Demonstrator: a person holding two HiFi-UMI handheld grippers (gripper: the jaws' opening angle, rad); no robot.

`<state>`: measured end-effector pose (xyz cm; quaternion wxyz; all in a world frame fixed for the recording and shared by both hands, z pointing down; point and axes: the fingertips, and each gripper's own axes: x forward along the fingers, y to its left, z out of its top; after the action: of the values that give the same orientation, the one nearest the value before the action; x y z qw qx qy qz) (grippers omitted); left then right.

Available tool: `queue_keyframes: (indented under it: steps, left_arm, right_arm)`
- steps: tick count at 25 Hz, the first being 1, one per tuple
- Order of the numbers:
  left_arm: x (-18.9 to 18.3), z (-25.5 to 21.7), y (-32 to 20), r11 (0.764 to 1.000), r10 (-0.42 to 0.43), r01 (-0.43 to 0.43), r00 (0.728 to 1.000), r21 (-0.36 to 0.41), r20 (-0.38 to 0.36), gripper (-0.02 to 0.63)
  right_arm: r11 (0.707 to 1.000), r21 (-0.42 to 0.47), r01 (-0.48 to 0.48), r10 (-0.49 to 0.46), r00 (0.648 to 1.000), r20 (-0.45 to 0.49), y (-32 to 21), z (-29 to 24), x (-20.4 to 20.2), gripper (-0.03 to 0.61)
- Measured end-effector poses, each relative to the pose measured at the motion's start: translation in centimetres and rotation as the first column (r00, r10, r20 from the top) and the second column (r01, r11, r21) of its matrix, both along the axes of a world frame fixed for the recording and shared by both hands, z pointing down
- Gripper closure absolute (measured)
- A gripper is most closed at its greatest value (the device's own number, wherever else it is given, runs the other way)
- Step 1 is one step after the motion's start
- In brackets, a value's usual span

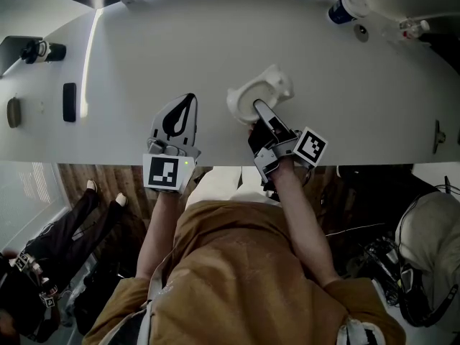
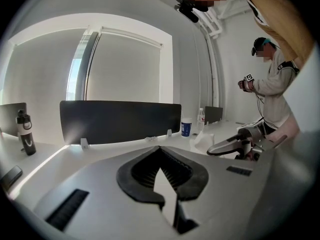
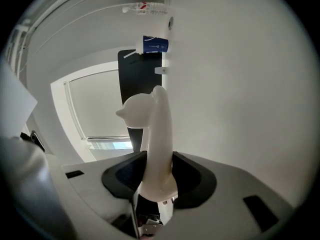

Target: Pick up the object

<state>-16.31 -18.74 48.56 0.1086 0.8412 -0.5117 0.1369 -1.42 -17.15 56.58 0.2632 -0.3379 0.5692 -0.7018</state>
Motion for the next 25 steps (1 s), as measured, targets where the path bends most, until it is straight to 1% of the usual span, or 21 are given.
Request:
queue_keyframes:
  steps: [5,10,14,18,22,25]
  left_arm:
    - [0.6,-0.9,0.4,1.0,0.0,0.0,1.0,0.019,-0.002,0.607]
    - [0.8,-1.8,0.9,0.999,-0.005,0.005,1.0,0.033,-0.005,0.607]
    - [1.0,-2.6,1.3,0.999,-0.01,0.01,1.0,0.052,-0.01,0.607]
    - [1.3,-3.3,1.7,0.998,-0.01,0.01,1.0,0.068,-0.01,0.607]
    - [2.9,-5.2,2.6,0.994,-0.009,0.011,1.0,0.108,-0.013,0.607]
    - [4.1,-6.9,3.1,0.99,-0.024,0.029,0.999,0.136,-0.035,0.607]
  right_arm:
    - [0.998,0.065,0.008,-0.007,1.0,-0.017,-0.3,-2.4,0.4,0.411]
    - [0.988,0.151,0.024,-0.011,0.996,-0.084,-0.3,-4.7,1.0,0.411]
    - [0.971,0.234,0.053,-0.017,0.988,-0.154,-0.4,-7.0,1.5,0.411]
    - [0.958,0.281,0.062,-0.007,0.981,-0.193,-0.3,-8.6,1.8,0.411]
    - [0.936,0.347,0.06,0.022,0.973,-0.228,0.4,-11.0,3.5,0.411]
    - [0.92,0.387,0.056,0.046,0.967,-0.249,0.9,-12.6,5.1,0.411]
